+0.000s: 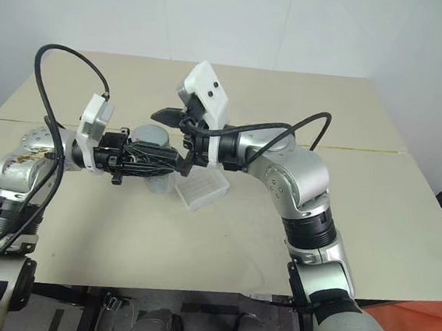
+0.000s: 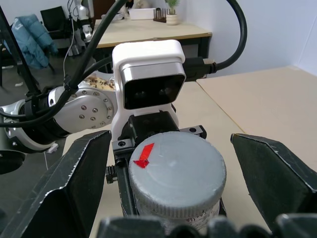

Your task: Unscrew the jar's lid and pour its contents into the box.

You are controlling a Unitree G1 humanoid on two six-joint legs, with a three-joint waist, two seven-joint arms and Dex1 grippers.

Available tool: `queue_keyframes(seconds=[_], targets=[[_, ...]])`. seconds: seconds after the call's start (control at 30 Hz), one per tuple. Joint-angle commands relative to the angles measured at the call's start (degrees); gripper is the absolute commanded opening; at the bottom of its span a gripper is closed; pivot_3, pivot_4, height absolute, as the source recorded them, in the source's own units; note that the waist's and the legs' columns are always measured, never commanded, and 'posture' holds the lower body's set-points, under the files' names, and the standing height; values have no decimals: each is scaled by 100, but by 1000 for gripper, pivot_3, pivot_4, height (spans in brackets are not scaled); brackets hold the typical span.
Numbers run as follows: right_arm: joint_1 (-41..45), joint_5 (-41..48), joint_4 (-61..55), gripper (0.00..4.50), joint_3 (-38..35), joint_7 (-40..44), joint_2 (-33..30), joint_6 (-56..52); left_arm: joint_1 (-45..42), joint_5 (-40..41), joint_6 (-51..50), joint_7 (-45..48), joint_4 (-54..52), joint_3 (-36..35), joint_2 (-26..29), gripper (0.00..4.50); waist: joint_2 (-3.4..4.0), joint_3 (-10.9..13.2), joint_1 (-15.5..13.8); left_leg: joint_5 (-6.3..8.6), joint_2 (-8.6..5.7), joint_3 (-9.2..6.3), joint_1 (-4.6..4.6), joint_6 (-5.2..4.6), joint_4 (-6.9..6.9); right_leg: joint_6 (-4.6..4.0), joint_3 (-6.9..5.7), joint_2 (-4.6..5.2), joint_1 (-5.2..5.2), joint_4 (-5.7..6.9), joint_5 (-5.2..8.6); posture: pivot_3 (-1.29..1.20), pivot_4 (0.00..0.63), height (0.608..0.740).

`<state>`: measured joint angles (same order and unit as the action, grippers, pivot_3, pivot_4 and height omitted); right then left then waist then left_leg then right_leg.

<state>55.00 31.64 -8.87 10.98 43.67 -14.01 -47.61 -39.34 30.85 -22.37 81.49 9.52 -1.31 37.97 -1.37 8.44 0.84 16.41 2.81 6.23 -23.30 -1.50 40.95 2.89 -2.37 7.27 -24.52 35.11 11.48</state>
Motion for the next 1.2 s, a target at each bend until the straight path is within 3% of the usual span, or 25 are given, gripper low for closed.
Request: queue_keyframes(seconds=[0.03,0.17,0.23,0.33,1.2], targets=[[165,-10,-71,3856,-23,-19,74,77,14,85,46,-17,-246,-156,87,1943,0,0,1,0,0,0,0,0,0,0,0,0,0,0,0,0,150,740],[172,-8,-79,2698,-40,-15,89,88,45,98,33,-26,-280,-164,108,1943,1,0,2,0,0,0,0,0,0,0,0,0,0,0,0,0,150,740],[179,1,-85,2511,-58,-9,90,84,58,104,21,-32,-295,-166,119,1943,0,0,2,0,1,0,0,0,0,0,-1,0,-1,0,0,0,150,740],[169,5,-104,1568,-66,7,68,69,83,113,8,-38,-319,-158,124,1943,0,0,-2,0,1,0,0,0,0,0,-1,0,0,0,0,0,150,740],[79,210,-375,1568,90,203,-97,-294,-124,49,128,-376,-153,-189,-34,1943,0,0,0,0,1,0,0,0,0,0,0,0,0,0,0,0,150,740]])
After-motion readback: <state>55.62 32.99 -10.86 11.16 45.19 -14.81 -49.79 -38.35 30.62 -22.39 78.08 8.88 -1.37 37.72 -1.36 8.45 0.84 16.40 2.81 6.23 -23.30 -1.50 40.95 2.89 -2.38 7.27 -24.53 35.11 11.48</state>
